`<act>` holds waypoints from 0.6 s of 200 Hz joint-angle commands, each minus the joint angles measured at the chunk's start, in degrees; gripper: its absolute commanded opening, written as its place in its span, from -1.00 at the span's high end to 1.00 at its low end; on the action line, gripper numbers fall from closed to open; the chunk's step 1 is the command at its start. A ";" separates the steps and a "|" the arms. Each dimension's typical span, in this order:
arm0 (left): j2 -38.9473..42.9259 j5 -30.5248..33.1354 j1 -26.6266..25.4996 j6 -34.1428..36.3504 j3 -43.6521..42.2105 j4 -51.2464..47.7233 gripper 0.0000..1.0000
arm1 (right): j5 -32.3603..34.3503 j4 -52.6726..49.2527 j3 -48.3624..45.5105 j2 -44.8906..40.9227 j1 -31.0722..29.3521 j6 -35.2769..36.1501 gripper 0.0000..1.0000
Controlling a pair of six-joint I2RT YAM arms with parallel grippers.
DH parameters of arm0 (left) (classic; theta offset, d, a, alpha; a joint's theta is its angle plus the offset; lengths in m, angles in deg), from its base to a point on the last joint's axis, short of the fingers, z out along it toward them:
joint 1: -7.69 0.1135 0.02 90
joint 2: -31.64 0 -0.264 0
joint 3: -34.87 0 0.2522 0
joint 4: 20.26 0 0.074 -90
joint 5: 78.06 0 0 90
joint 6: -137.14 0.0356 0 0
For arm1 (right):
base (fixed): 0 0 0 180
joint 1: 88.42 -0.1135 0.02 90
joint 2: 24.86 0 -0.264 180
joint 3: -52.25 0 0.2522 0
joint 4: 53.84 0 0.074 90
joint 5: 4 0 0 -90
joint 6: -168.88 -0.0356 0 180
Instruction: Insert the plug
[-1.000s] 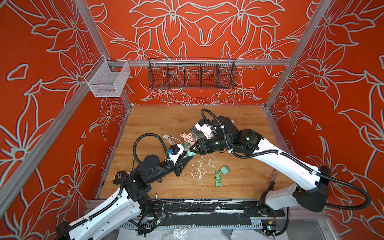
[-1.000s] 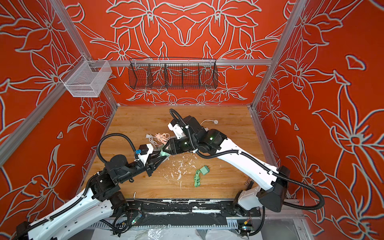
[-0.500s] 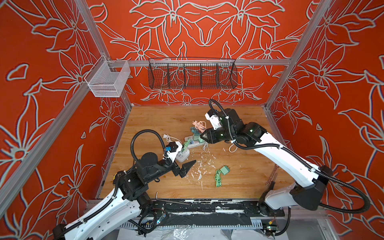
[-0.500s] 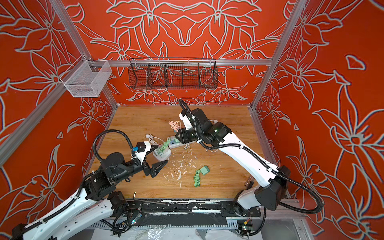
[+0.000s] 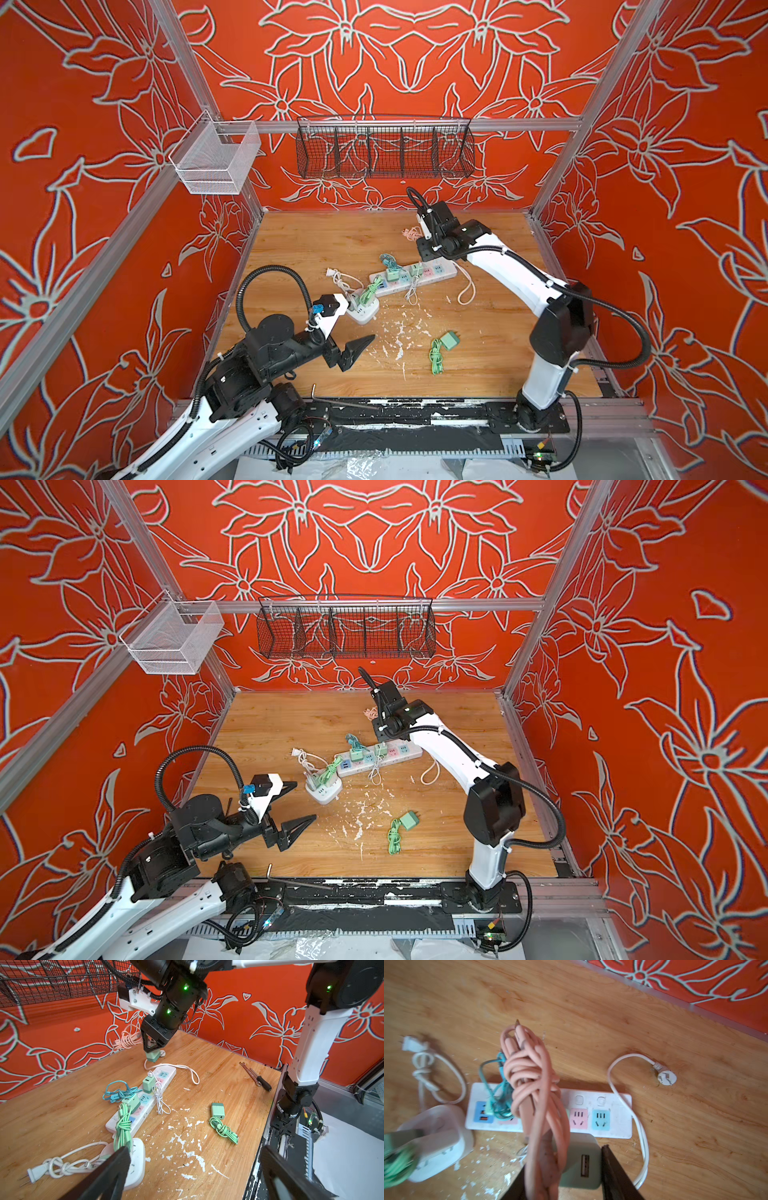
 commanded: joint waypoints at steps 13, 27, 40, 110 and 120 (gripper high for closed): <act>0.33 0.50 -0.22 1.16 -1.12 -0.27 -0.95 | 2.26 -1.50 2.43 3.89 0.87 1.49 0.28; -0.36 0.40 -0.22 1.34 -1.07 -0.33 -0.95 | 2.41 -1.63 2.00 5.02 0.86 1.15 0.28; -0.80 0.62 -0.22 1.51 -0.97 -0.35 -0.95 | 2.21 -0.77 1.00 5.48 0.87 0.81 0.28; -0.48 0.75 -0.21 1.26 -1.41 0.35 -0.95 | 0.11 4.16 -2.69 6.33 1.20 -0.72 0.29; -0.57 0.84 -0.21 1.25 -1.41 0.35 -0.95 | -0.32 4.89 -3.36 6.33 1.29 -0.97 0.29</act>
